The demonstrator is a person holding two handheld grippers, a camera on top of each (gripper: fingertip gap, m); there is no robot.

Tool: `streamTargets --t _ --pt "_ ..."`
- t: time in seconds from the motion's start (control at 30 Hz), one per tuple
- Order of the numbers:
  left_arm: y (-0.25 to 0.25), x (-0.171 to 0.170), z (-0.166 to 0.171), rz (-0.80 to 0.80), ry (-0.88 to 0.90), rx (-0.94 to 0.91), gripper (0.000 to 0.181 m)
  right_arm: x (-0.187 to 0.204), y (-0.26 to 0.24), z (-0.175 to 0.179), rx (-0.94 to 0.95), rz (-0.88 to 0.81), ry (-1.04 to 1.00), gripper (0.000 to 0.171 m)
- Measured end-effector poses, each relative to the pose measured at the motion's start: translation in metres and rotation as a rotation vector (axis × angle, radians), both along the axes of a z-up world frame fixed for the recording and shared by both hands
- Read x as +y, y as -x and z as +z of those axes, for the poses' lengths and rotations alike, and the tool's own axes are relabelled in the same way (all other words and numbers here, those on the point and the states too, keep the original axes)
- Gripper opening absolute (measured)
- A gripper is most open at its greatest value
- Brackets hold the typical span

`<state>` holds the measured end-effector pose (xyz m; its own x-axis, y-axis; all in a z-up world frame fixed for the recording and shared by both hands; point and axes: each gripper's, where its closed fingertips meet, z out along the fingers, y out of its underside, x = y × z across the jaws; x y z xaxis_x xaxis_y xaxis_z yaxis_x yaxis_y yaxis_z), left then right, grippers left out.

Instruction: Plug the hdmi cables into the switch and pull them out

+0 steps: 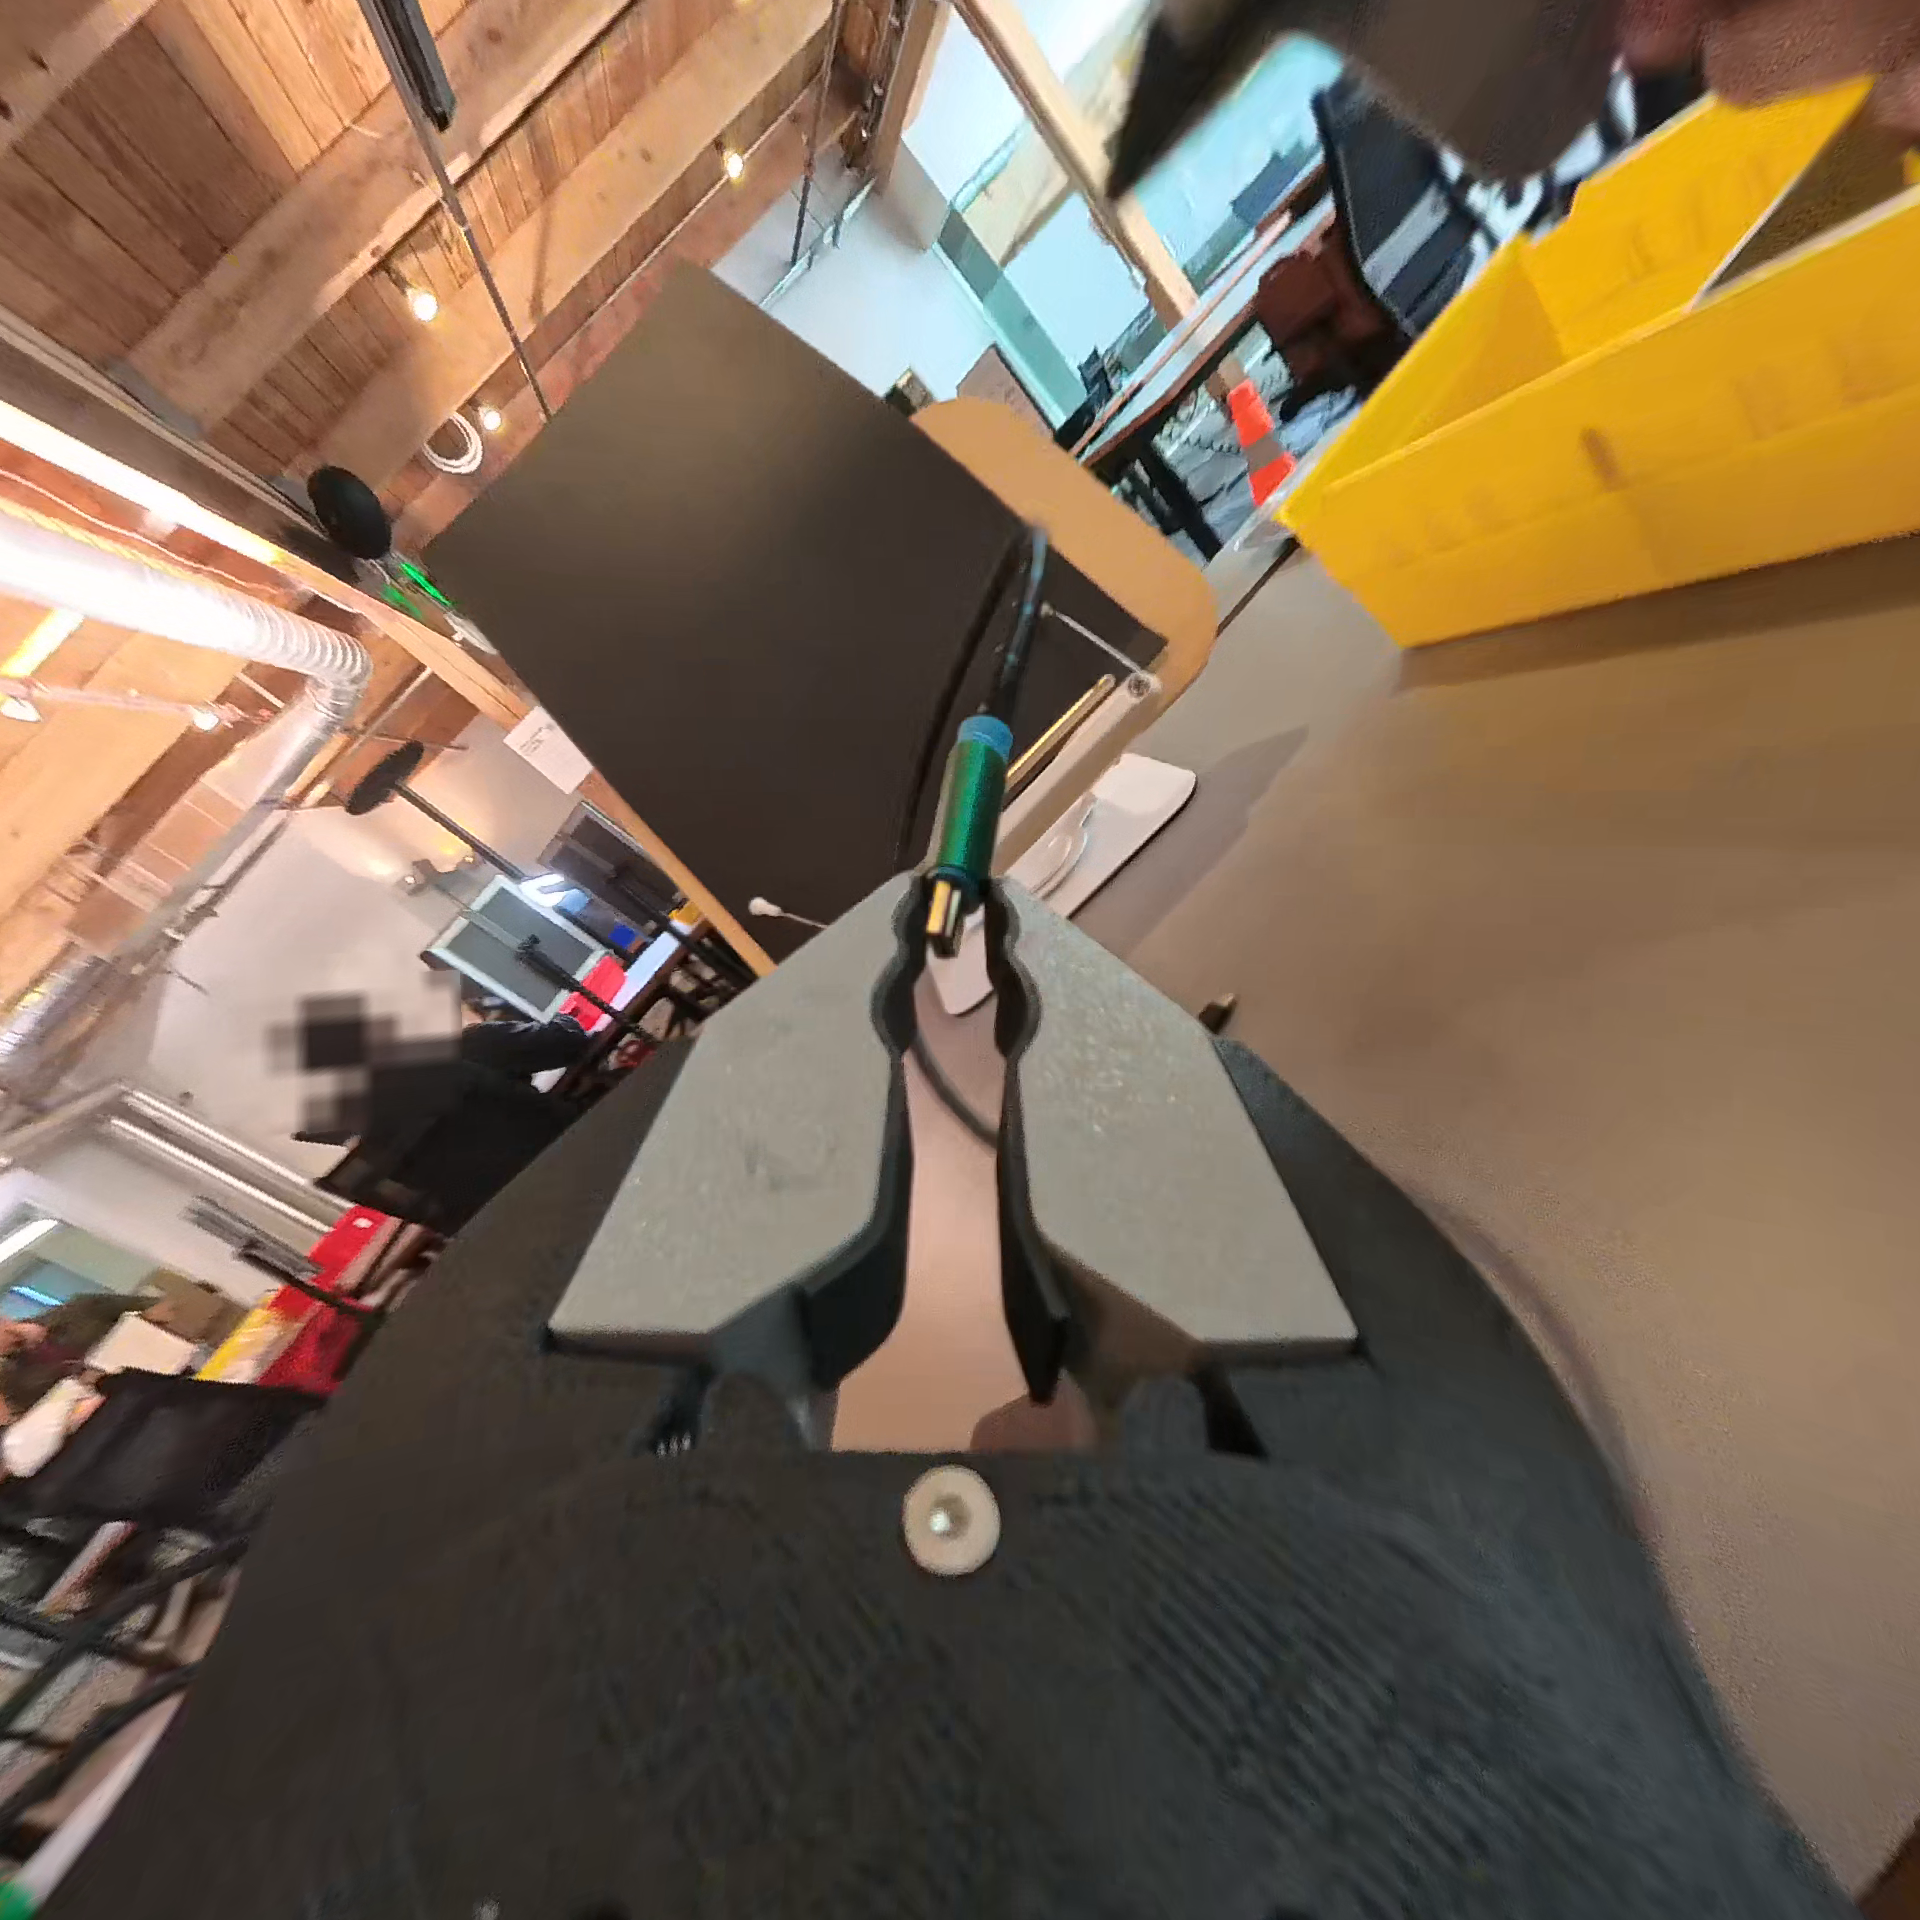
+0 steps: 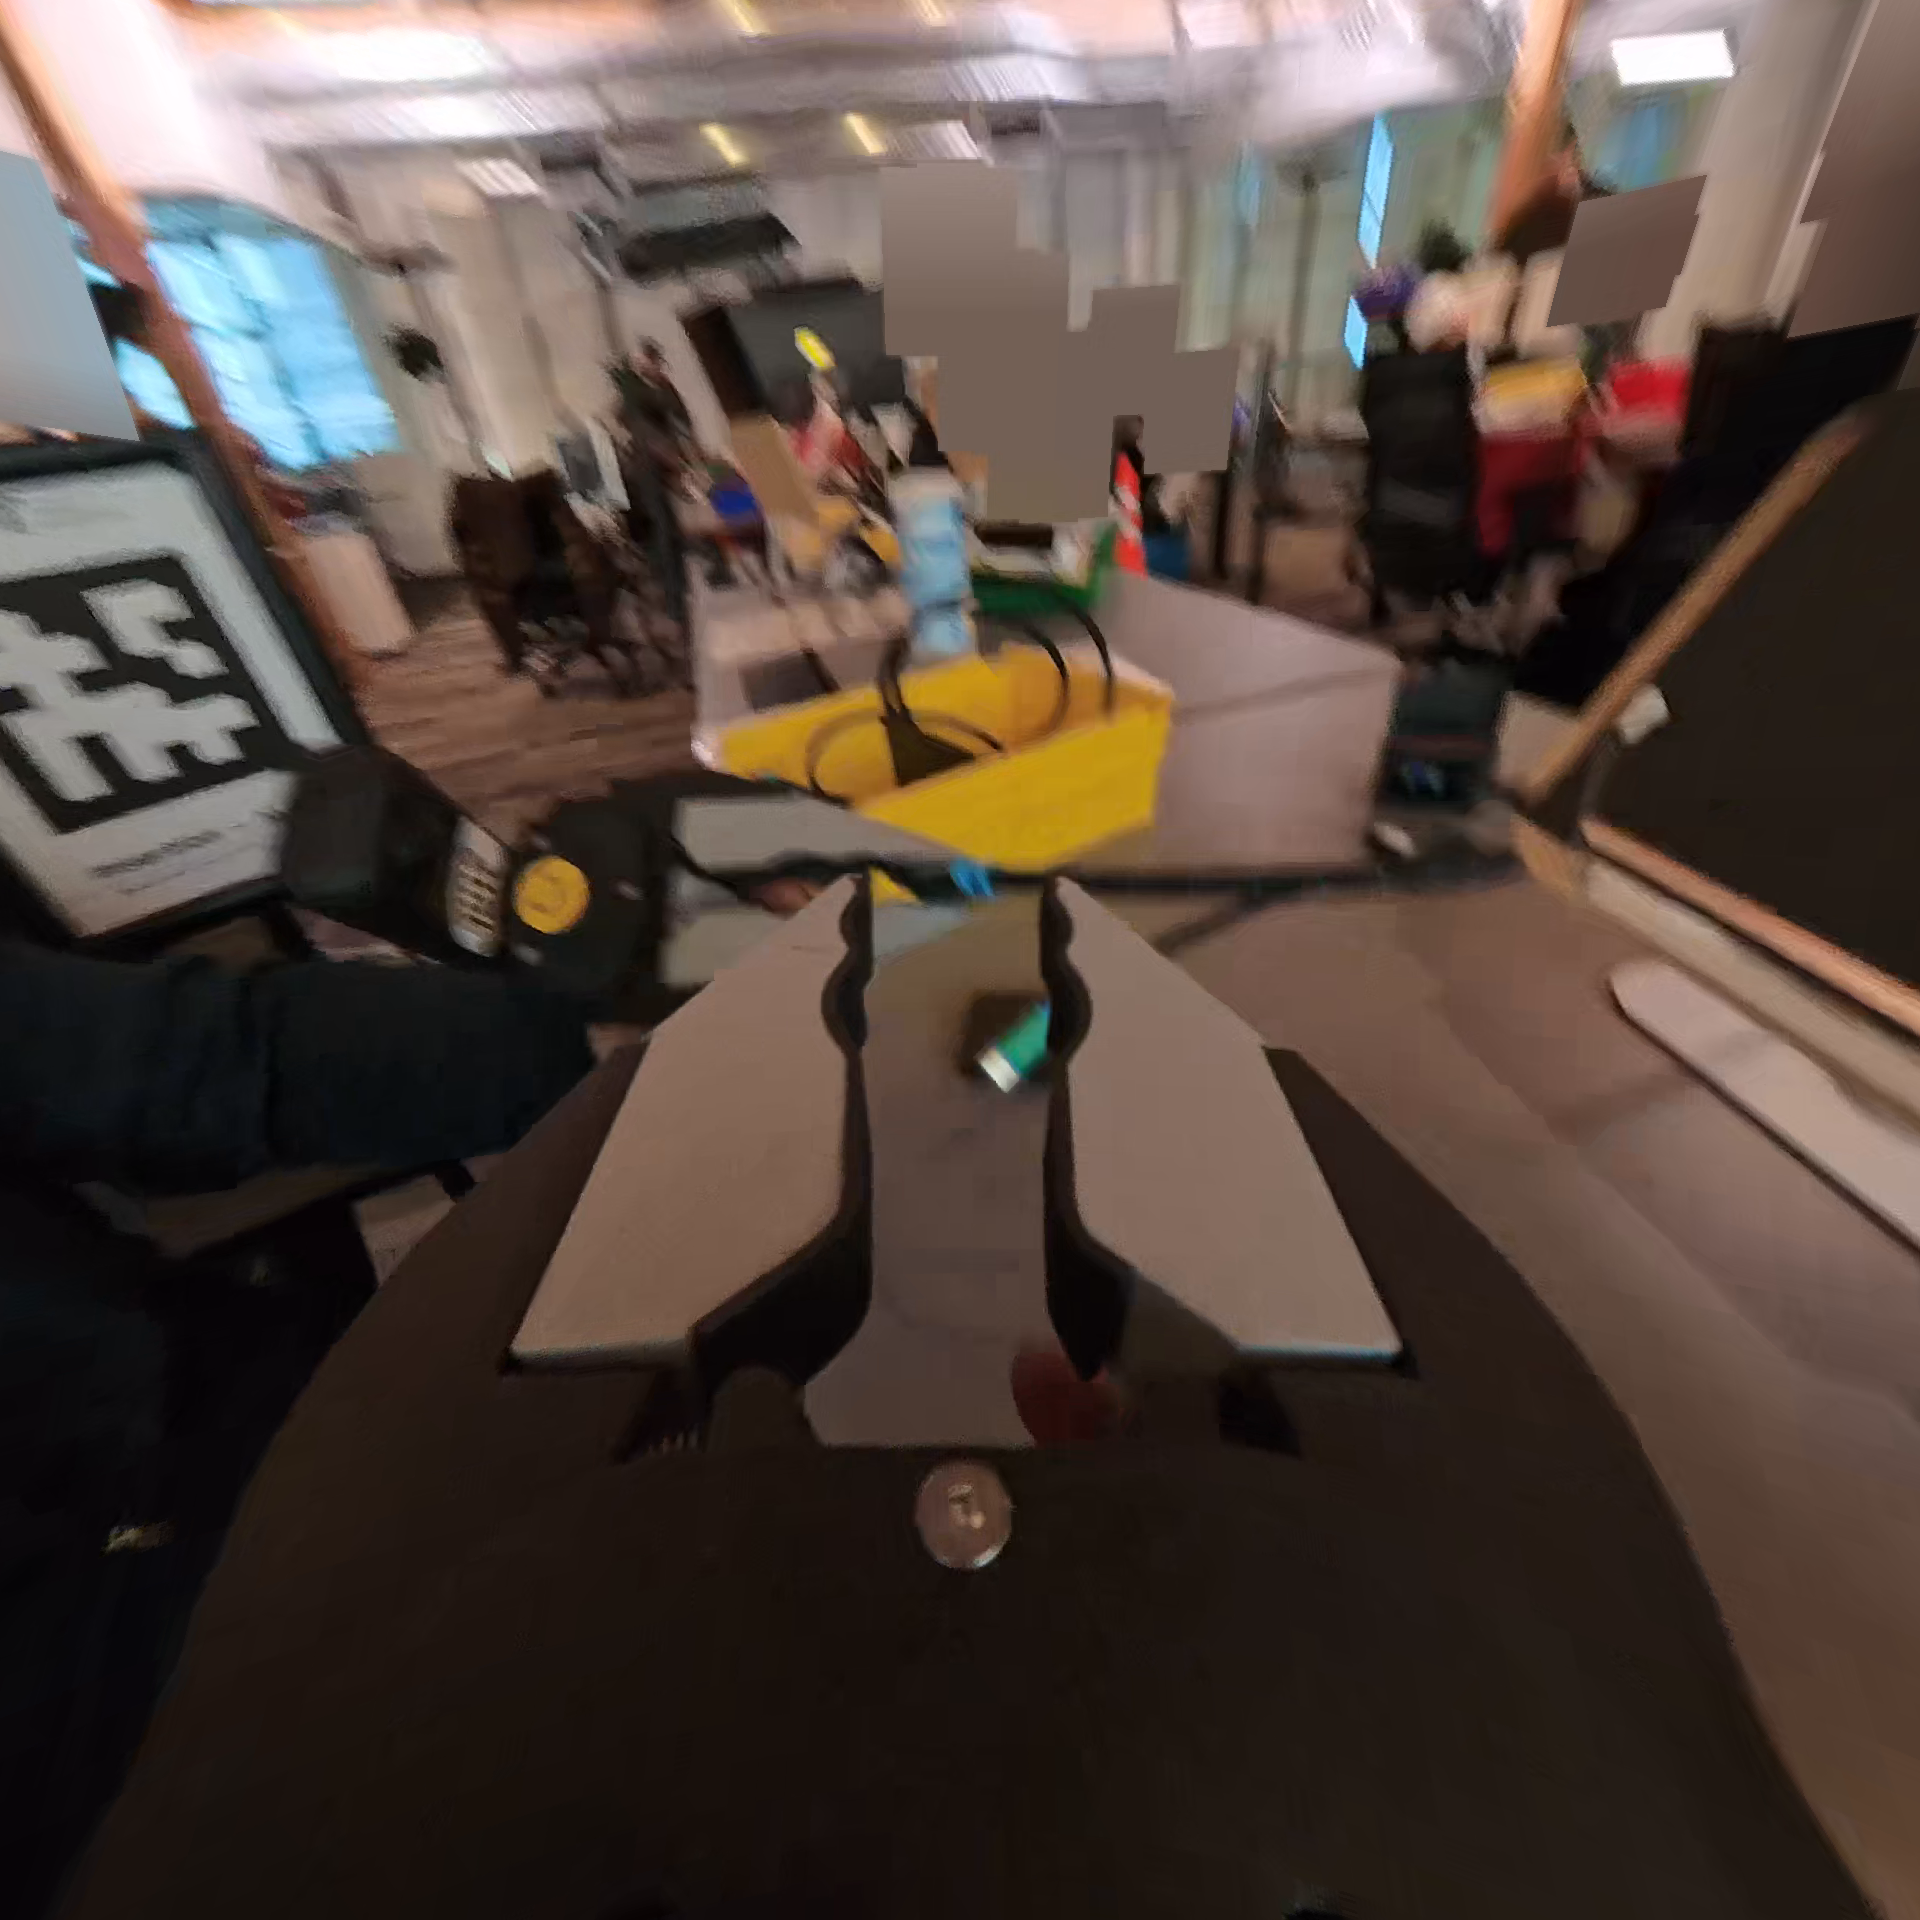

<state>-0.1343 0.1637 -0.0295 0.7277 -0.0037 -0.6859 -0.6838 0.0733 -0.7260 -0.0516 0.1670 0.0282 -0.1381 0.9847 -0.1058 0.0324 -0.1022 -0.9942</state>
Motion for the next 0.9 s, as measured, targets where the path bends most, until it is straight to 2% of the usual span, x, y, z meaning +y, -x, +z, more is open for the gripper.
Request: streamTargets --t 0.07,0.13,0.23,0.33,0.47,0.7,0.9 --pt "-0.005 -0.007 0.01 -0.028 -0.03 -0.055 0.008 0.005 0.005 -0.027 -0.161 -0.047 0.027 0.047" --pt "-0.011 -0.013 0.019 -0.05 -0.06 -0.091 0.008 0.003 0.015 -0.04 -0.205 -0.023 0.097 0.062" --pt "-0.021 -0.019 0.028 -0.091 -0.085 -0.117 0.007 -0.005 0.031 -0.04 -0.147 0.07 0.236 0.059" --pt "-0.029 -0.021 0.027 -0.123 -0.082 -0.097 0.006 -0.021 0.04 -0.051 -0.15 0.239 0.393 0.06" --pt "-0.034 -0.016 0.022 -0.12 -0.056 -0.037 0.006 -0.032 0.046 -0.057 -0.127 0.436 0.617 0.049" --pt "-0.048 -0.018 0.014 -0.153 -0.057 0.086 0.006 -0.033 0.036 -0.032 0.105 0.782 0.981 0.041" --pt "-0.049 -0.022 0.004 -0.137 -0.067 0.184 0.005 -0.036 0.046 -0.043 0.063 0.712 0.958 0.03"
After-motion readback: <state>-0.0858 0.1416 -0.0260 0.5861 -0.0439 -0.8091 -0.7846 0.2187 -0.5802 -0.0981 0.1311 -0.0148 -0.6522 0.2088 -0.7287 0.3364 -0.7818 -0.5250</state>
